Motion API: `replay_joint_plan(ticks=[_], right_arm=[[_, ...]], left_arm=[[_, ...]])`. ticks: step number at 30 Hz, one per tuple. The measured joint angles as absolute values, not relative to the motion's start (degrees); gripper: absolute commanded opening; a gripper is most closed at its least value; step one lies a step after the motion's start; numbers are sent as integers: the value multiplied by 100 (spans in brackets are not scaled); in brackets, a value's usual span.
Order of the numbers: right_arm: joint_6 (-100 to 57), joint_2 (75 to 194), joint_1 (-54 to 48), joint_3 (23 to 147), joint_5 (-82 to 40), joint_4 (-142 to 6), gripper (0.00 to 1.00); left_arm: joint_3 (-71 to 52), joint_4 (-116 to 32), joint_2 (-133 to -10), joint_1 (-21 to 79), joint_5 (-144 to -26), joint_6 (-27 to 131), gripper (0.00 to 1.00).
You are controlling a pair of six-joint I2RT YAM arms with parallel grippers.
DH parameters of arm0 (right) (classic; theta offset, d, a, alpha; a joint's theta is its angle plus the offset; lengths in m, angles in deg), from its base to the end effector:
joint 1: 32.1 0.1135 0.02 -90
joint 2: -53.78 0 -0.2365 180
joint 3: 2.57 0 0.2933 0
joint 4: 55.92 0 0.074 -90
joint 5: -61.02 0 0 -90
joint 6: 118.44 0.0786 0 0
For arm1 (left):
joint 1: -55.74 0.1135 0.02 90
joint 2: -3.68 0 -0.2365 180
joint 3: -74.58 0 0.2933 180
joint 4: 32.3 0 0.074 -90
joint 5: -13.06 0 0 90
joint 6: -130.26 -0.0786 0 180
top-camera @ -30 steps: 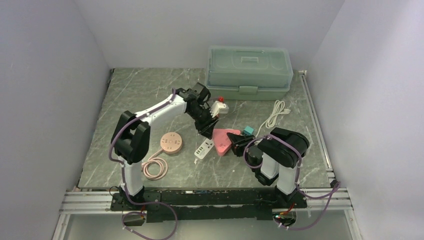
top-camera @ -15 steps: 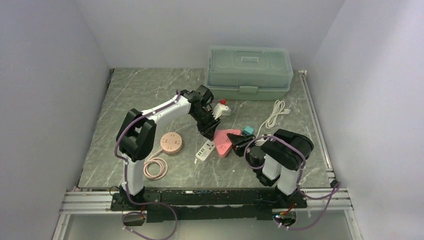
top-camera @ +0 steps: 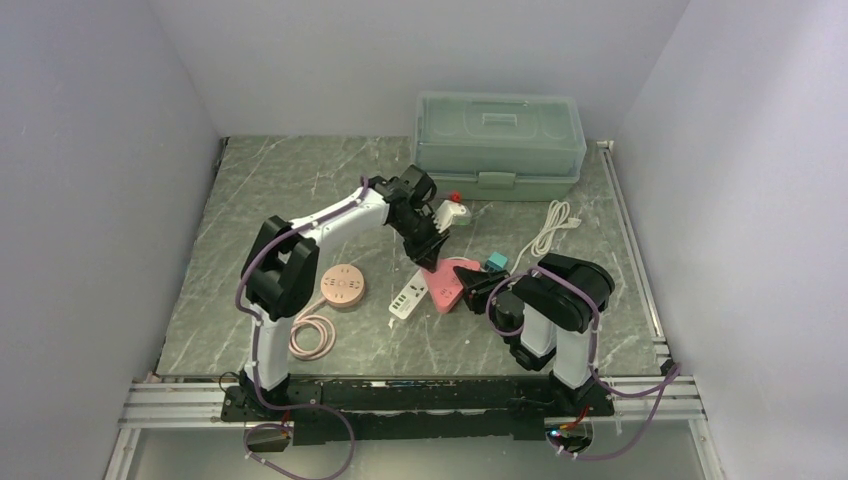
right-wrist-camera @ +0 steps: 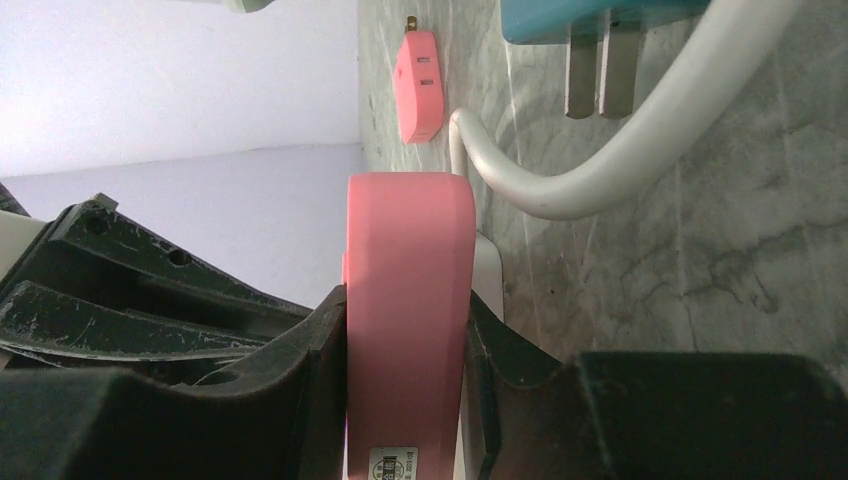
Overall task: Insert the plug
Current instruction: Insert the plug into the socket.
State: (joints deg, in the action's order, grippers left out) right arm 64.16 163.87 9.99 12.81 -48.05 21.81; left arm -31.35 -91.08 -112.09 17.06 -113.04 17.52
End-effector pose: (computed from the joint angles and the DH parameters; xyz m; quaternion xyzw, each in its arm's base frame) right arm 0.1797 0.1277 0.0000 0.4273 0.6748 0.4902 0.3489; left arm 0.3317 -0.3248 0.1483 0.5265 0.7739 -0.3260 0.1324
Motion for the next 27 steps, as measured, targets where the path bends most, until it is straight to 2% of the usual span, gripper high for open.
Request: replay_joint_plan(ticks=[4, 6, 10, 14, 18, 19, 22, 25, 27], right_arm=[[6392, 16382, 999, 1281, -4805, 2181, 6], [6335, 16376, 999, 1281, -4794, 2181, 10], [6149, 16413, 1010, 1270, -4744, 2179, 32], [6024, 16402, 1010, 1270, -4731, 2179, 46], [5753, 16384, 997, 1206, -4740, 2183, 75], [5753, 16356, 988, 1200, -4731, 2183, 80], [5552, 16146, 988, 1189, -4668, 2174, 87], [5469, 15982, 986, 1184, -4624, 2172, 99], [5367, 15847, 953, 1169, -4558, 2153, 100]], left_arm=[[-3087, -8999, -11209, 1632, -11267, 1728, 9], [-2991, -8866, -11189, 1627, -11274, 1703, 7], [-2665, -8643, -11058, 1632, -11269, 1660, 5], [-2256, -8405, -10795, 1627, -11267, 1572, 3], [-2095, -8315, -10730, 1627, -11367, 1568, 1], [-2073, -8293, -10726, 1623, -11378, 1566, 1], [-2042, -8252, -10728, 1601, -11446, 1572, 1], [-2060, -8252, -10761, 1614, -11520, 1583, 1], [-2070, -8265, -10780, 1632, -11584, 1599, 1]])
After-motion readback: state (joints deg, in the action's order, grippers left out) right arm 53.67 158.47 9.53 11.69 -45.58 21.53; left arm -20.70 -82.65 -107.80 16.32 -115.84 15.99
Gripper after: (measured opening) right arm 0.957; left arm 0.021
